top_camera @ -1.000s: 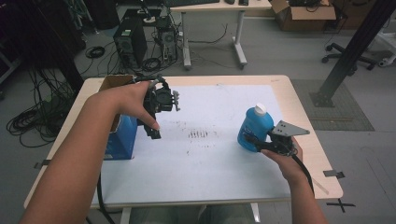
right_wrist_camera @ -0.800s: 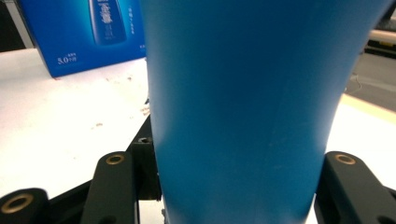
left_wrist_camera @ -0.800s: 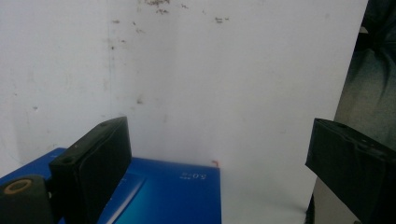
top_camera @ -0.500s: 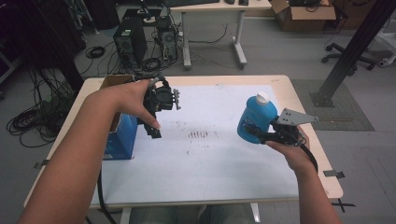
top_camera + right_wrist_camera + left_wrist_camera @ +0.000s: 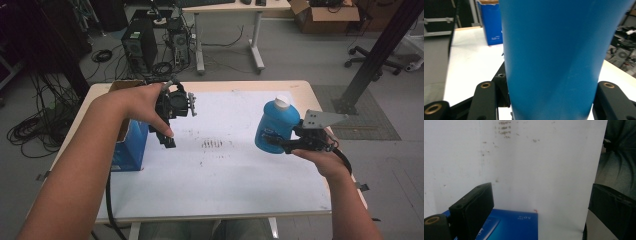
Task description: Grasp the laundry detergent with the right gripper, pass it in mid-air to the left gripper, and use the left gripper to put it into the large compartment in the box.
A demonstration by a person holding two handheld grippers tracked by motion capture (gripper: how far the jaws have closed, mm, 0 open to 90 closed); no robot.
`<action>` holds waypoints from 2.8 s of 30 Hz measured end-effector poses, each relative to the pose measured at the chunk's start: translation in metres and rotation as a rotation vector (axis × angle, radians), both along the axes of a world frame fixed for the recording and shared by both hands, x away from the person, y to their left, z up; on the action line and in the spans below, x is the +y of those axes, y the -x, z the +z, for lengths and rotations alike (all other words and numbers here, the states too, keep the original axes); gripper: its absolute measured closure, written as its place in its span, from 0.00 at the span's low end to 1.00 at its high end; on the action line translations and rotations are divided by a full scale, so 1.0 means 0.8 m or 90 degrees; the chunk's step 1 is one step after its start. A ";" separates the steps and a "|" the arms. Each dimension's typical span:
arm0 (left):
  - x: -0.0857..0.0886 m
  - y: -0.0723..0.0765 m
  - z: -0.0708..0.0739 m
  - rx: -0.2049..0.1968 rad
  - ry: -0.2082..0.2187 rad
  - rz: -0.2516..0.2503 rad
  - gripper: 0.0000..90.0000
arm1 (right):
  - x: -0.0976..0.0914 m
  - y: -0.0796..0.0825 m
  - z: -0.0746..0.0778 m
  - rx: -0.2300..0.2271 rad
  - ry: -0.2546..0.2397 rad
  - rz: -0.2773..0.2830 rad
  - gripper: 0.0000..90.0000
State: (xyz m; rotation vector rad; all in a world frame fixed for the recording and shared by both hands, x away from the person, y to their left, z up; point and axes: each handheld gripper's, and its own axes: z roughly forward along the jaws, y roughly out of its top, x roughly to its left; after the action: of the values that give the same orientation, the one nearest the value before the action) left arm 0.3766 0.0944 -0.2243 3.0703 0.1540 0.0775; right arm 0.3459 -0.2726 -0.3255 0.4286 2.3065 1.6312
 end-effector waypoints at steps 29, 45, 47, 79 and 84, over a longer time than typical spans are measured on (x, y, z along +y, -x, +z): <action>-0.022 0.012 0.027 0.003 0.008 -0.032 0.07 | 0.060 -0.006 -0.007 0.003 0.015 0.100 0.50; -0.030 0.017 0.031 0.005 0.006 -0.042 0.07 | 0.094 -0.008 -0.021 0.006 0.021 0.129 0.50; -0.030 0.017 0.031 0.003 0.006 -0.043 0.06 | 0.098 -0.009 -0.022 0.003 0.020 0.130 0.50; -0.052 0.028 0.034 0.009 0.010 -0.069 0.06 | 0.159 -0.015 -0.039 0.009 0.029 0.176 0.50; -0.055 0.030 0.034 0.008 0.007 -0.072 0.06 | 0.167 -0.016 -0.041 0.011 0.032 0.180 0.50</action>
State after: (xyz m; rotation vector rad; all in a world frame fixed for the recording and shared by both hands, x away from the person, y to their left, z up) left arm 0.3524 0.0505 -0.1971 3.0609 -0.0185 0.0516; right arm 0.3591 -0.1393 -0.3585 0.1090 2.5071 1.6917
